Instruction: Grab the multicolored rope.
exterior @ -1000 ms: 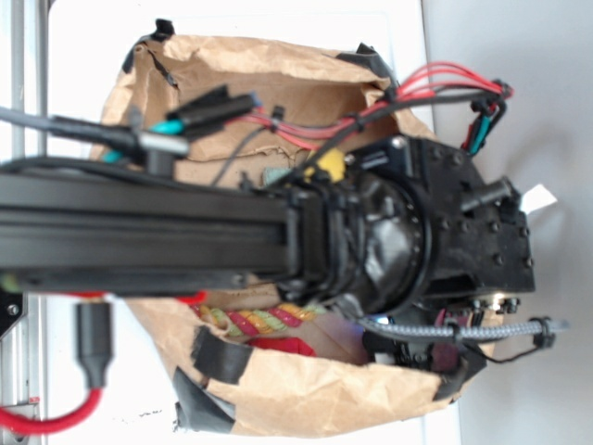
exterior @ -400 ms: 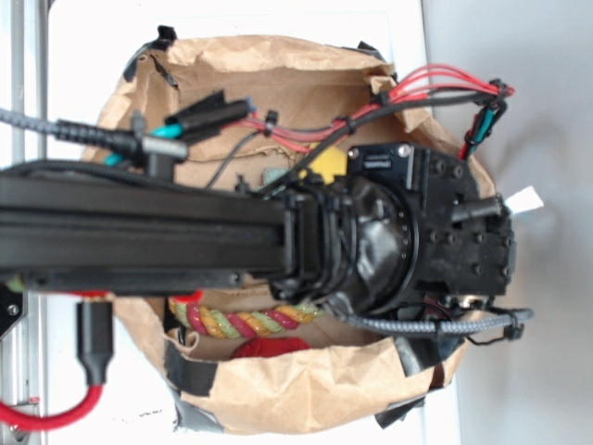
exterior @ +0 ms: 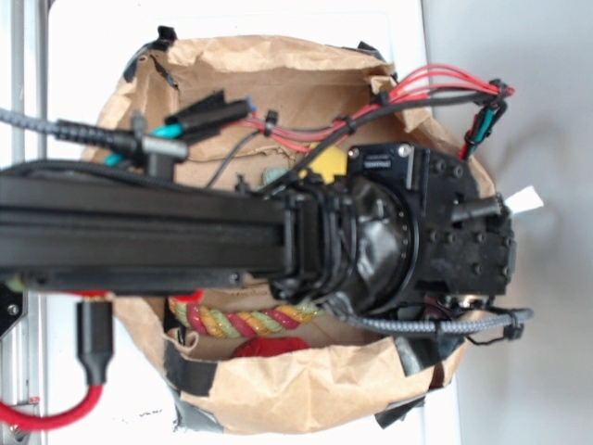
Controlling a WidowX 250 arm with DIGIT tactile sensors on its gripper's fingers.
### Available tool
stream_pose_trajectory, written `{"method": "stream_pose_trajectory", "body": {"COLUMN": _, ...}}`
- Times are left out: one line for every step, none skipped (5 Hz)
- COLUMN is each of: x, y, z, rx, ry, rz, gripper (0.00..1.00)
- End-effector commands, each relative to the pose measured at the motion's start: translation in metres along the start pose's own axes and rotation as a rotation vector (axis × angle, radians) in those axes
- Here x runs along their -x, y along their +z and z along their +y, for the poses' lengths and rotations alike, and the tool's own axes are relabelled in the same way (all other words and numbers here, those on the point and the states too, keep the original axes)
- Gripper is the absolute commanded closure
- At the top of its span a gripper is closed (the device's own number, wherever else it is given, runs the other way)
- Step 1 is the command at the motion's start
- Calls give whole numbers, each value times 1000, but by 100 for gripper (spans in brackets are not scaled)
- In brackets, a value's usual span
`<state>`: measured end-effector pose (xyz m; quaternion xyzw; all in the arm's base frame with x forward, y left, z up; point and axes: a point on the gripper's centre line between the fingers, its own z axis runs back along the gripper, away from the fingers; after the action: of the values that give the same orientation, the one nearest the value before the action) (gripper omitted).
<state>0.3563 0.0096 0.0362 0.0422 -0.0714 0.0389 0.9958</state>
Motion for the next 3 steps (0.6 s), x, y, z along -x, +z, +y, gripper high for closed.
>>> {"method": "stream_pose_trajectory", "body": {"x": 17, "y": 24, "z": 13, "rx": 30, "ry": 117, "rz": 157, "gripper": 0}}
{"method": "stream_pose_trajectory", "body": {"x": 20, "y": 29, "z": 11, "rx": 18, "ry": 140, "rz": 154, "gripper": 0}}
{"method": "stream_pose_trajectory", "body": {"x": 19, "y": 32, "z": 8, "rx": -20, "ry": 187, "rz": 111, "gripper": 0}}
